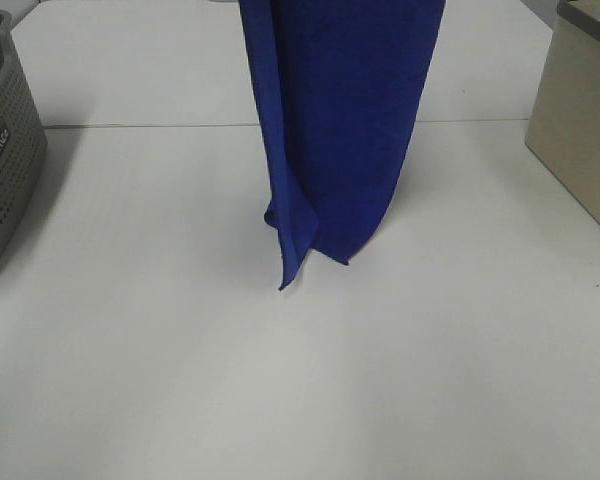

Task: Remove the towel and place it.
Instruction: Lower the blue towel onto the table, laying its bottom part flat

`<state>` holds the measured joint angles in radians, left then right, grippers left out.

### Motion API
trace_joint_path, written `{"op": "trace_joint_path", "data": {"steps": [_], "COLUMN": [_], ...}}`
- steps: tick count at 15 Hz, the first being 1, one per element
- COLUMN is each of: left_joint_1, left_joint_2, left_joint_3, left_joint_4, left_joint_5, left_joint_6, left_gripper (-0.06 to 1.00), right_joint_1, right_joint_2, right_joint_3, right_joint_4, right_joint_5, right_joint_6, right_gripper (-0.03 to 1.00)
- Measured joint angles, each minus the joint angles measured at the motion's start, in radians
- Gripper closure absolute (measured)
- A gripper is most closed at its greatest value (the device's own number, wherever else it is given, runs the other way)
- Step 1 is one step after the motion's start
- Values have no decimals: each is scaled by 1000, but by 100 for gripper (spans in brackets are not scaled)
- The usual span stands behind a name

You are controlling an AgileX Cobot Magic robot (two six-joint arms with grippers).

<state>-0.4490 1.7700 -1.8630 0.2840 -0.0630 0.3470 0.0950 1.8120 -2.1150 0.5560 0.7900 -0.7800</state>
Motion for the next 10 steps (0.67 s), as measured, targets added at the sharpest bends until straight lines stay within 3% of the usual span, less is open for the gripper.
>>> {"op": "trace_joint_path", "data": {"steps": [3, 5, 10], "left_joint_1": [59, 79, 136], "left_joint_2": [66, 93, 199], "left_joint_3": [0, 0, -95], "left_joint_4": [-13, -15, -16], "left_joint_5": [-171, -248, -358], "left_joint_6": [-51, -57, -57], "left_gripper": [94, 94, 94], "right_joint_1": [0, 0, 0], "right_joint_2": [50, 63, 109], "right_joint_3": [0, 0, -1], "right_joint_4": [117, 207, 575], "right_joint_5": [-178, -247, -364], "right_joint_6": [-69, -146, -482], "right_gripper": [95, 95, 95]}}
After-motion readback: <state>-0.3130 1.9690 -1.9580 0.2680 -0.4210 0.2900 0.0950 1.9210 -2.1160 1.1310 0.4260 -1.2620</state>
